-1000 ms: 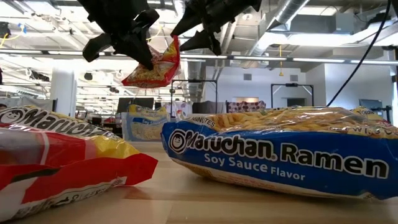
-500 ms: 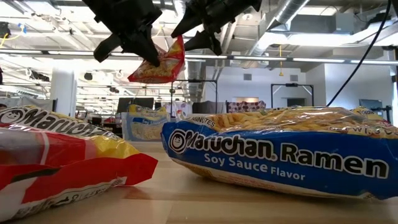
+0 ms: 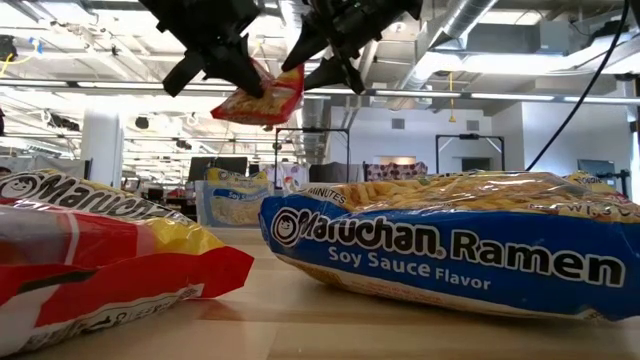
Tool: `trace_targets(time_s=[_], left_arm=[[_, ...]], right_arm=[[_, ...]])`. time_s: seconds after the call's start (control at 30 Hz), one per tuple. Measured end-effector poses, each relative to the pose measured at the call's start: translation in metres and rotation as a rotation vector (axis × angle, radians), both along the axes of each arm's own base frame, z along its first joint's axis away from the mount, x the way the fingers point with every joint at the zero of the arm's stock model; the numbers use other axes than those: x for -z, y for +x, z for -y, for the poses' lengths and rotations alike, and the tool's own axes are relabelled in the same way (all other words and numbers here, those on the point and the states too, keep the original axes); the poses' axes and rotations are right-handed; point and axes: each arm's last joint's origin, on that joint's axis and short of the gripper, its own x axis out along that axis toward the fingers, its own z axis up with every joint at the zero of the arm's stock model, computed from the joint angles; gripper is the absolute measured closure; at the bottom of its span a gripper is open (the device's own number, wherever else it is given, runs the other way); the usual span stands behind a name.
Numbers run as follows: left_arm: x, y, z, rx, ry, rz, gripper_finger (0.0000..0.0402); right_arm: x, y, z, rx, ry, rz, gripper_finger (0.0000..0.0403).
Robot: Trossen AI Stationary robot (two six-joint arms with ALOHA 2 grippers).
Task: Sort Maruchan noodles
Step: Put the red noodle pack into the white bin
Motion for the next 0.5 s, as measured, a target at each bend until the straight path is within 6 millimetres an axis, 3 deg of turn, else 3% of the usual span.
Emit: trace_targets(time_s=[0.2,0.5], left_arm=[[-0.0010,0.0010,0.0006,0.024,-0.005,0.009,0.0401],[-0.0011,0.0011,0.0003,0.022,-0.016,0.017,0.0392]], right_arm=[[0.0002,0.0004,-0.0021,-0.003,-0.002,-0.002,0.0200],[0.0015,-0.0001,-0.0017,0.000,-0.004,-0.013,0.0314]])
